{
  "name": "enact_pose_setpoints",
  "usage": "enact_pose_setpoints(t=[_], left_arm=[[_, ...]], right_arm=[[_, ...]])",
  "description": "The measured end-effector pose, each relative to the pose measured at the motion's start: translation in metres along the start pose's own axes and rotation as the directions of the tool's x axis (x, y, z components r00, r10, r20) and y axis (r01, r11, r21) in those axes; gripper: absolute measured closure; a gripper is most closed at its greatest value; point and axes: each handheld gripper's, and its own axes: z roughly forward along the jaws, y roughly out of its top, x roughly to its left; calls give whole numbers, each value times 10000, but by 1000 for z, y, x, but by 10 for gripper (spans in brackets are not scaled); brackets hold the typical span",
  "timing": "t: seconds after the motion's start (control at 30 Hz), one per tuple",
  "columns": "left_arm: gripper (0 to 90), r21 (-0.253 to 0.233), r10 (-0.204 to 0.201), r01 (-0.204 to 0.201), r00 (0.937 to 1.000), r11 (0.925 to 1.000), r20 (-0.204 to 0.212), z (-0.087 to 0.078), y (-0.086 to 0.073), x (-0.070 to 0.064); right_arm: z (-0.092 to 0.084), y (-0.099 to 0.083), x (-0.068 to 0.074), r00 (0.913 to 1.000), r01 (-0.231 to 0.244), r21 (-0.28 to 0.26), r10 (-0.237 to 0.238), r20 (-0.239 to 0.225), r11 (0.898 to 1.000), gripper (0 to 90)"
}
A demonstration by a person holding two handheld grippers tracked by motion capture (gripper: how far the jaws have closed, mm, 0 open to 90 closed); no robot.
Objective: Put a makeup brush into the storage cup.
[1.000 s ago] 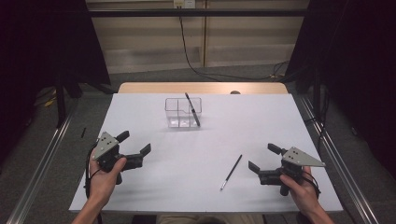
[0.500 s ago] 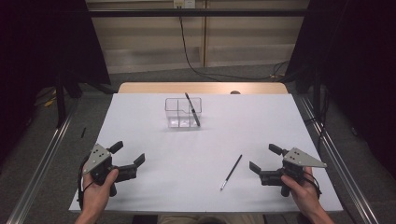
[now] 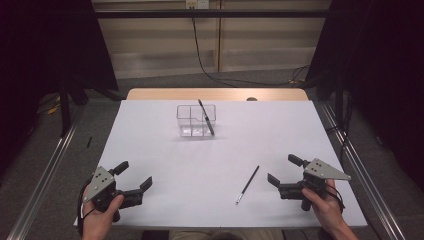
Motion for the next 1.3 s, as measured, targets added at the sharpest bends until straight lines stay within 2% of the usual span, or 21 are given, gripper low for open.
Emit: enact_pose_setpoints(t=[0.07, 0.27, 0.3, 0.47, 0.6, 0.9, 1.3], left_arm=[[43, 54, 70, -70, 9999, 10000, -79, -2, -1, -1], [41, -80, 221, -220, 9997, 9997, 60, -1, 2, -1], [44, -122, 97, -97, 10000, 9999, 13, -2, 2, -1], [43, -129, 44, -43, 10000, 9999, 38, -2, 2, 0], [43, -53, 14, -14, 9999, 10000, 102, -2, 2, 1], [43, -154, 58, -56, 9999, 9999, 115, -2, 4, 0], [32, -133, 38, -37, 10000, 9999, 33, 1, 3, 1]], right_arm=[[0, 0, 0, 10000, 29, -18, -29, -32, 10000, 0], [0, 0, -1, 9999, 50, 150, -48, -161, 9999, 0], [0, 0, -1, 9999, 18, 140, -15, -165, 9999, 0], [1, 1, 0, 9997, 221, 30, -221, -107, 9998, 0], [3, 4, 0, 9995, 123, 135, -119, -298, 9998, 0], [9, 10, 4, 9982, 364, 235, -352, -479, 9991, 2], [25, 21, 4, 9916, 818, 895, -719, -1079, 9926, 3]])
